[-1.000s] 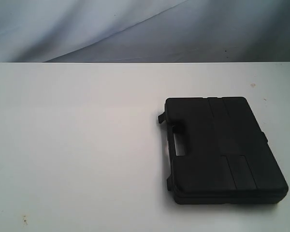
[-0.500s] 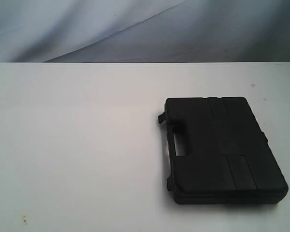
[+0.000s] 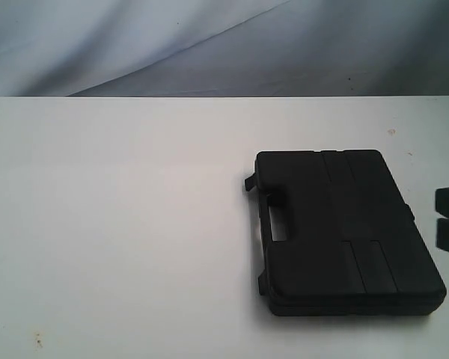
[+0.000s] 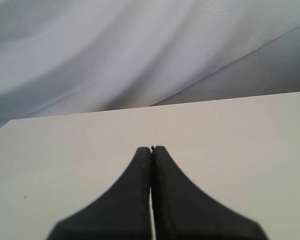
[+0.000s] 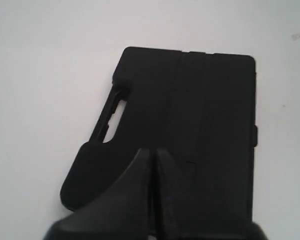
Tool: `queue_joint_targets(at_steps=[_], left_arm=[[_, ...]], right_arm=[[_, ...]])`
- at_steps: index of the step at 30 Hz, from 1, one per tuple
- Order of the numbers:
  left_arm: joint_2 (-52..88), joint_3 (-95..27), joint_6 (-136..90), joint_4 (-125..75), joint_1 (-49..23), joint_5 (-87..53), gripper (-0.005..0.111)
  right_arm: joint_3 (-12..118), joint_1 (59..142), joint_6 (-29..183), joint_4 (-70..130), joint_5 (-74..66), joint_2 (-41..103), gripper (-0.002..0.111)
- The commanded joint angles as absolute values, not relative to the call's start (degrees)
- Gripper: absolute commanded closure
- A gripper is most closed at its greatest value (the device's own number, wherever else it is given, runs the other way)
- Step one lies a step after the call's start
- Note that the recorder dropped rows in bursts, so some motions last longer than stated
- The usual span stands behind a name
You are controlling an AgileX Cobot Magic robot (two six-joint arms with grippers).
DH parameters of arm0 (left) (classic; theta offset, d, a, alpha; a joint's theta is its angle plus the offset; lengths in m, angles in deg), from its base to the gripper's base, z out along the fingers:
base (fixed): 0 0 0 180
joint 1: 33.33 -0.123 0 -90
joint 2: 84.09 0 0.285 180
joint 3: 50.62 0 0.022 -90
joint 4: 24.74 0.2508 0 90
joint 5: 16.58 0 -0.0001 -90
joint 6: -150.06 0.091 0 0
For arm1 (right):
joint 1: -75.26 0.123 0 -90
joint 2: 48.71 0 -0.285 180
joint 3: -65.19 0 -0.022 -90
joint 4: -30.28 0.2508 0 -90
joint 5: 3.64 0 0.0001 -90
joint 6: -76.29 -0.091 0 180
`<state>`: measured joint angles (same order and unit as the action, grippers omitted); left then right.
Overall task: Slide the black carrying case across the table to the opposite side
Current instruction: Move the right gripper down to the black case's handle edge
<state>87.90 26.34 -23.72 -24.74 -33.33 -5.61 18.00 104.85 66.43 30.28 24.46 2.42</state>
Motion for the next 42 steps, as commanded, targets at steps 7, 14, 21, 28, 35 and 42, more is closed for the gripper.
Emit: queue_joint_targets(at_steps=[7,14,21,28,35,42], left_arm=[[88.12,26.60,-23.76,-25.55,-33.33,-6.13,0.107],[88.12,26.60,-23.76,-25.55,-33.33,-6.13,0.107],[88.12,26.60,-23.76,-25.55,-33.33,-6.13,0.107],[88.12,26.60,-23.76,-25.55,-33.33,-6.13,0.107],[88.12,26.60,-23.76,-25.55,-33.33,-6.13,0.107],[88.12,26.60,-23.76,-25.55,-33.33,-6.13,0.107]], right_arm=[[27.65,115.36,59.32,27.96,21.84,19.69,0.108],[34.31,118.09,57.76,27.96,22.09,31.42,0.108],[39.38,118.14,53.35,28.08,23.01,41.53,0.108],[44.71,118.14,51.82,28.08,27.97,49.28,0.108],[50.07,118.14,51.70,28.08,32.28,55.56,0.108],[54.14,118.14,50.94,28.08,34.42,60.44,0.108]])
